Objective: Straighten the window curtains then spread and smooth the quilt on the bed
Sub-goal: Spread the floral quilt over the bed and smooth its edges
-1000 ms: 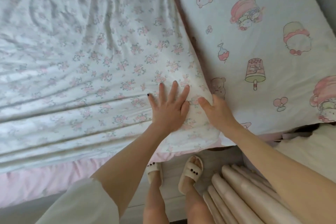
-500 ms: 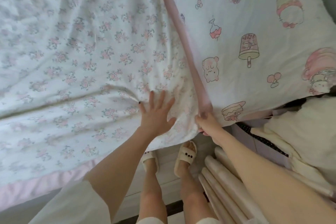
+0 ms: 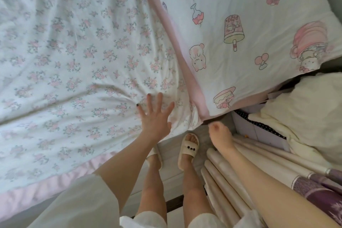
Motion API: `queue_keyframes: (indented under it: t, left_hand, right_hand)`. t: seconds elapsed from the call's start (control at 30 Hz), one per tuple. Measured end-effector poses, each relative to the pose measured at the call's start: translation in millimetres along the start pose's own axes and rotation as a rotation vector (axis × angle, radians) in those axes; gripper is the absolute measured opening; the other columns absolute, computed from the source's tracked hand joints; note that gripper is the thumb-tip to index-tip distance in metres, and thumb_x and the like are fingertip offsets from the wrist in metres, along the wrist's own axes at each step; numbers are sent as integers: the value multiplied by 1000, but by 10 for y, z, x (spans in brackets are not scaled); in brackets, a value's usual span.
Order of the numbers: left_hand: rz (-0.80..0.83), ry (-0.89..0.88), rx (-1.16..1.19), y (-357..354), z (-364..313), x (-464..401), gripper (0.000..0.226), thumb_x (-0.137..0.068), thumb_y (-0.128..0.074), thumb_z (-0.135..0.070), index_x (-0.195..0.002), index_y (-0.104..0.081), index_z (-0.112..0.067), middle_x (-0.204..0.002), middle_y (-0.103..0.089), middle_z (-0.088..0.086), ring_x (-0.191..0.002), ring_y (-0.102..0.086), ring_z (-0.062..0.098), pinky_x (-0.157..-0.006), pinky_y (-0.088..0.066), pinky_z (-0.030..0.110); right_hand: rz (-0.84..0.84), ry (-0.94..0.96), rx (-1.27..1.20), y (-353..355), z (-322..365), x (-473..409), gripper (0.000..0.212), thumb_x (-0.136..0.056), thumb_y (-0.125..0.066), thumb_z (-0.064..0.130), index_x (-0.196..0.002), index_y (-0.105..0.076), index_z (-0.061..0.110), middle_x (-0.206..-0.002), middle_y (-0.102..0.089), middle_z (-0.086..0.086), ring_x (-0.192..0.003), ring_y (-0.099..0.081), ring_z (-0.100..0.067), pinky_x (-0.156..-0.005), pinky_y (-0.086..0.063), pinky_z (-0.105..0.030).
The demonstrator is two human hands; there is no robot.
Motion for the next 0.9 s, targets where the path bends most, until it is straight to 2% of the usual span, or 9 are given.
queue_keyframes:
  t: [0.1,0.17,0.27,0.37,0.5,0.6,0.67,0.73,0.9]
  left_hand:
    - [-94,-3,143,47,41,49,49,-92,-48,-32,-140,-37,-35,-160,-5,1,-146,8,29,-114,-1,60]
    - [-139,9,260,85,92,98,43,-92,-48,-26,-135,-47,-29,-157,-20,1,-147,-4,23,-118,-7,53]
    - [-227,39,458,118,203,209,38,-91,-49,-17,-129,-55,-19,-148,-37,4,-141,-26,23,-114,-25,42]
    - [-288,246,766,130,358,344,31,-92,-48,-14,-121,-59,-14,-126,-51,4,-112,-50,17,-87,-45,27]
    - [82,690,1378,77,395,506,23,-93,-48,-30,-78,-54,-14,-76,-54,6,-58,-43,14,-52,-30,23]
    - [373,866,1742,4,397,722,45,-84,-54,-59,-72,-54,-16,-70,-55,1,-59,-51,13,-62,-42,26]
    - [262,946,2126,-42,414,767,54,-77,-62,-61,-98,-57,-11,-93,-62,4,-96,-62,19,-87,-49,41]
    - [4,925,2555,-40,452,768,57,-72,-72,-51,-104,-55,-8,-100,-61,6,-115,-56,27,-92,-48,49]
    - [-353,973,3080,-101,688,751,64,-62,-83,-47,-102,-49,-10,-112,-55,14,-107,-57,40,-95,-48,50]
  right_hand:
    - [77,116,-286,-199,515,9,30,-95,-38,19,-119,-54,13,-104,-59,6,-95,-57,-7,-83,-48,-23]
    - [163,144,-391,-302,727,-2,32,-94,-41,17,-125,-50,22,-108,-57,13,-85,-54,8,-69,-45,-9]
    - [238,-6,-446,-469,823,-21,39,-88,-56,26,-125,-47,15,-122,-58,-3,-93,-55,-11,-79,-48,-22]
    - [230,-122,-336,-599,829,-46,62,-81,-62,38,-134,-40,14,-126,-52,-3,-111,-49,-21,-91,-44,-33]
    - [305,-176,-510,-570,944,-43,40,-84,-61,26,-119,-52,10,-109,-60,-3,-101,-55,-22,-87,-45,-36]
    - [483,-137,-840,-478,1124,17,18,-77,-51,8,-89,-64,8,-91,-64,-7,-92,-59,-25,-82,-45,-34]
    - [607,-102,-1082,-398,1187,47,29,-65,-51,7,-84,-73,7,-95,-68,-11,-95,-63,-28,-93,-46,-40]
    - [647,-109,-1193,-357,1166,82,40,-58,-52,8,-91,-75,9,-106,-69,-13,-105,-62,-31,-99,-45,-46]
    - [615,-154,-1262,-395,1067,49,49,-57,-47,8,-97,-74,17,-106,-71,-9,-102,-66,-30,-84,-52,-43]
Point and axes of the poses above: each hand's wrist, its own x-axis away from the middle knuckle, its own y-axis out of the back of the hand, z = x × y, the point moved 2 cm from there along -x, towards the middle knuckle
